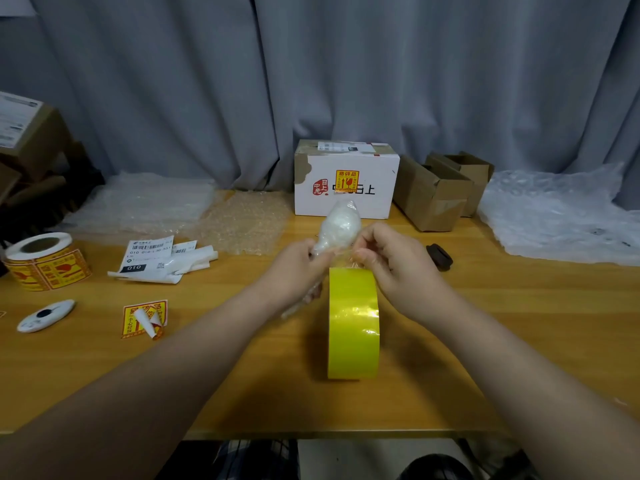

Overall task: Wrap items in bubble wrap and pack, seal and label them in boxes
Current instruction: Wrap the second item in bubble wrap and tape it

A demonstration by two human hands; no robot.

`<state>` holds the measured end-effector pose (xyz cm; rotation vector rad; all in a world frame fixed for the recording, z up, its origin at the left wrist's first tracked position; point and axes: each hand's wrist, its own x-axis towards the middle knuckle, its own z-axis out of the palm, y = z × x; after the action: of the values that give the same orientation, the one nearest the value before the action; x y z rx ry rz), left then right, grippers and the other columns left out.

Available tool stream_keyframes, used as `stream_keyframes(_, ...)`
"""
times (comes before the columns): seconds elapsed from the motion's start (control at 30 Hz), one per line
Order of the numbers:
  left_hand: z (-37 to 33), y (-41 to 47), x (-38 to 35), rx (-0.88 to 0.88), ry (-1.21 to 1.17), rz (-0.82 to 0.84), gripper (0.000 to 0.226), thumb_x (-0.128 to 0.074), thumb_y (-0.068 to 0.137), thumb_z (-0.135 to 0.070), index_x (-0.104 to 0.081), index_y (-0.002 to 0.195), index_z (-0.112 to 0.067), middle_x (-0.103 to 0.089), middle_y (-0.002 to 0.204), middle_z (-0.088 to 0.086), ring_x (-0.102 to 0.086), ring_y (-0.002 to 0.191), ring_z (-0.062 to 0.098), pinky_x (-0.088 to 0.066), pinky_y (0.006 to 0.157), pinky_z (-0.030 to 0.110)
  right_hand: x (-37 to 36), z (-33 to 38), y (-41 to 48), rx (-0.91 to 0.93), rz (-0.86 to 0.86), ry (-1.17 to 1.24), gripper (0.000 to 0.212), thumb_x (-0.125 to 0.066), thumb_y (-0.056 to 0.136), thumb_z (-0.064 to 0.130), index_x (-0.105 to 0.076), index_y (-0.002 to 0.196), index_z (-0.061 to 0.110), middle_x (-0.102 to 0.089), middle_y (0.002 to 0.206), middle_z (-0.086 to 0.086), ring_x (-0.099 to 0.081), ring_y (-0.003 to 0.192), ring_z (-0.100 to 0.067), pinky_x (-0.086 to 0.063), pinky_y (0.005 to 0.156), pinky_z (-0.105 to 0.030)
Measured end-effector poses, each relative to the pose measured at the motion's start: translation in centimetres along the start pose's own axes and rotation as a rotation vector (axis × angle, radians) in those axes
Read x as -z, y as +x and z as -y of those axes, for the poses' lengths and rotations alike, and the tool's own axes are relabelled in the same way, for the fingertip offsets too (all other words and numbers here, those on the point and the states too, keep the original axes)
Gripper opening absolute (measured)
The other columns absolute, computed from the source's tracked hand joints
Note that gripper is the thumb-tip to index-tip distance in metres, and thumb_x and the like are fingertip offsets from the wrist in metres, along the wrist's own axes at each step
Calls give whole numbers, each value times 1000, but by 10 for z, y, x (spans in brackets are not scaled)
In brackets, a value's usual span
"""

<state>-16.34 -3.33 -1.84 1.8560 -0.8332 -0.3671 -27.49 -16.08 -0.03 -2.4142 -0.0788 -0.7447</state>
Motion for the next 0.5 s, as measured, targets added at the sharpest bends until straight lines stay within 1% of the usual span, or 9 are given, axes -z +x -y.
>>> stream_keyframes(0.07, -3, -1, 10, -34, 72, -11, 25, -53, 95, -29, -49, 74, -16, -47, 47, -2, -40, 33, 5, -35, 40, 20, 0, 0, 2, -1, 27, 19, 4, -57, 93, 10, -56, 92, 14, -63, 86, 1, -59, 82, -13, -50, 72, -31)
stream_keyframes(0.13, -11, -2, 20, -88, 234, 32, 25, -55, 94, -27, -48, 70, -21, -46, 50, -4, -40, 36, 3, -34, 39, 19, 1, 0, 5, 2, 32, 24, 4, -58, 93, 10, -57, 91, 14, -62, 87, 2, -59, 83, -13, -51, 73, -33)
stream_keyframes(0.2, -19, 0, 29, -173, 510, 83, 28, -58, 92, -28, -46, 68, -20, -44, 56, -5, -41, 46, 6, -32, 46, 25, 1, 1, 7, 8, 10, 23, 6, -59, 92, 9, -58, 89, 14, -60, 86, 4, -58, 82, -11, -51, 72, -32)
stream_keyframes(0.27, -27, 1, 33, -236, 782, 108, 26, -56, 92, -32, -45, 76, -16, -42, 65, -6, -40, 59, 12, -27, 55, 31, 1, 2, 9, 13, -14, 26, 6, -60, 90, 8, -59, 87, 14, -58, 86, 6, -57, 82, -9, -49, 72, -28)
stream_keyframes(0.33, -36, 2, 35, -277, 947, 145, 23, -54, 93, -33, -43, 83, -16, -42, 72, -5, -42, 70, 15, -27, 61, 30, -2, 3, 10, 21, -31, 11, 6, -62, 90, 9, -60, 87, 13, -54, 86, 10, -54, 82, -8, -46, 71, -22)
stream_keyframes(0.4, -43, 2, 36, -307, 1049, 199, 21, -51, 94, -32, -40, 85, -16, -43, 79, -4, -42, 74, 15, -29, 64, 29, -4, 2, 11, 29, -44, -11, 4, -62, 89, 10, -61, 87, 13, -50, 86, 13, -52, 83, -6, -43, 71, -18)
stream_keyframes(0.5, -46, -1, 39, -361, 1060, 261, 18, -51, 93, -28, -38, 85, -18, -43, 80, -4, -41, 71, 14, -30, 63, 28, -4, 2, 11, 21, -64, -38, 4, -63, 89, 11, -61, 86, 13, -48, 85, 15, -51, 82, -5, -44, 72, -19)
